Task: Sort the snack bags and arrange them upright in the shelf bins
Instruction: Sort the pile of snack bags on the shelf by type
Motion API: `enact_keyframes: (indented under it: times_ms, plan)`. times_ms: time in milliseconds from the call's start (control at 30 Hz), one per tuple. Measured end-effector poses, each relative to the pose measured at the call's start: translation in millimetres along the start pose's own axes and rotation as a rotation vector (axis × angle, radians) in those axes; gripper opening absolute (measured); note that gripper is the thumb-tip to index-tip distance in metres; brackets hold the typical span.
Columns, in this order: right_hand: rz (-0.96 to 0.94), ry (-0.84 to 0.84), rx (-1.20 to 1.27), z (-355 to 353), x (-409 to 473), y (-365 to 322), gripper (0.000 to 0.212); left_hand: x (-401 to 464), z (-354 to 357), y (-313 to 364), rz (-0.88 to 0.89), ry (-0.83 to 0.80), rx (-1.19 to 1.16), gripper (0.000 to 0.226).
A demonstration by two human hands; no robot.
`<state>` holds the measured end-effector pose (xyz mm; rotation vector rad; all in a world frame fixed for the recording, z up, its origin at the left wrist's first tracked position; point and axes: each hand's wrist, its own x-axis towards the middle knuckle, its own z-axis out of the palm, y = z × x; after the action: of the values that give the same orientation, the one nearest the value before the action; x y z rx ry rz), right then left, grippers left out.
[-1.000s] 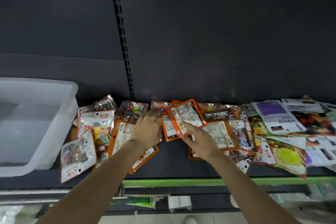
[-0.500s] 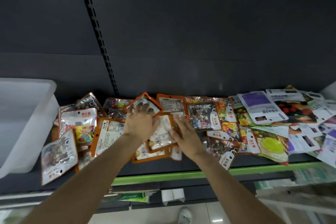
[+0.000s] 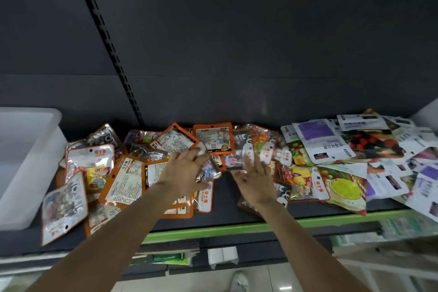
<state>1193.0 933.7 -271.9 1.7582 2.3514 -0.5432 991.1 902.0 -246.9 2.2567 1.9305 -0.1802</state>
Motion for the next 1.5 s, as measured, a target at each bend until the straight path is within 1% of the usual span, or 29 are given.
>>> enact_keyframes:
  times_ms: [33, 67, 100, 133, 167, 200, 233, 267, 300, 367, 433, 533, 700, 833, 900, 967, 1000, 1067, 1100, 1167, 1267, 1333, 1400, 1467, 1500]
  plan:
    - [-0.031, -0.012, 0.095, -7, -5, -2, 0.054, -1, -3, 2, 0.032, 0.044, -0.059, 0.075]
    - [-0.048, -0.017, 0.24, -14, -10, 1, 0.051, 0, -5, 5, 0.068, 0.088, -0.098, 0.07]
    - [-0.06, -0.013, 0.394, -19, -12, 9, 0.05, 3, -7, 12, 0.102, 0.114, -0.117, 0.067]
    - [-0.064, 0.031, 0.491, -24, -14, 19, 0.05, 7, -7, 21, 0.134, 0.122, -0.131, 0.067]
    - [-0.032, 0.095, 0.483, -25, -12, 35, 0.05, 13, -7, 33, 0.168, 0.117, -0.141, 0.068]
    - [0.018, 0.147, 0.368, -26, -10, 53, 0.05, 20, -7, 48, 0.203, 0.103, -0.14, 0.069]
    - [0.073, 0.167, 0.2, -26, -7, 71, 0.05, 28, -7, 63, 0.234, 0.072, -0.129, 0.072]
    - [0.103, 0.149, 0.034, -26, -5, 86, 0.053, 35, -6, 78, 0.252, 0.026, -0.112, 0.077]
    - [0.111, 0.105, -0.077, -27, -2, 99, 0.055, 43, -4, 91, 0.254, -0.024, -0.087, 0.082]
    - [0.099, -0.007, -0.176, -27, 0, 112, 0.054, 56, 2, 107, 0.217, -0.106, -0.007, 0.093]
    - [0.074, -0.071, -0.238, -29, 0, 114, 0.053, 64, 6, 112, 0.16, -0.162, 0.072, 0.1]
    - [0.082, -0.035, -0.302, -30, -2, 120, 0.053, 67, 3, 112, 0.095, -0.209, 0.142, 0.105]
    - [0.137, 0.009, -0.348, -35, -17, 154, 0.059, 60, -5, 105, 0.012, -0.201, 0.206, 0.105]
    - [0.117, 0.016, -0.363, -39, -20, 168, 0.057, 47, -9, 84, -0.047, -0.231, 0.238, 0.099]
    - [0.096, 0.046, -0.352, -39, -19, 168, 0.056, 43, -14, 90, 0.003, -0.174, 0.258, 0.091]
    - [0.072, 0.087, -0.335, -42, -19, 164, 0.058, 49, -17, 110, 0.117, -0.073, 0.173, 0.082]
    - [0.065, 0.11, -0.328, -44, -19, 164, 0.059, 56, -16, 124, 0.163, -0.053, 0.111, 0.081]
    - [0.067, 0.151, -0.322, -46, -19, 167, 0.066, 71, -9, 149, 0.205, -0.093, 0.059, 0.089]
    - [0.079, 0.152, -0.314, -47, -19, 170, 0.071, 77, -6, 157, 0.204, -0.139, 0.086, 0.093]
    - [0.103, 0.101, -0.301, -51, -18, 177, 0.077, 83, 1, 158, 0.189, -0.209, 0.19, 0.096]
    - [0.106, 0.043, -0.312, -55, -20, 184, 0.079, 72, 3, 143, 0.176, -0.18, 0.313, 0.094]
    - [0.102, 0.049, -0.271, -56, -19, 183, 0.075, 59, 1, 131, 0.179, -0.181, 0.361, 0.094]
    - [0.11, 0.111, -0.191, -57, -18, 182, 0.064, 48, -1, 124, 0.181, -0.171, 0.389, 0.095]
    - [0.112, 0.154, -0.167, -61, -20, 184, 0.055, 44, -3, 126, 0.157, -0.15, 0.331, 0.094]
    - [0.108, 0.144, -0.194, -62, -22, 187, 0.055, 45, -4, 131, 0.142, -0.135, 0.262, 0.091]
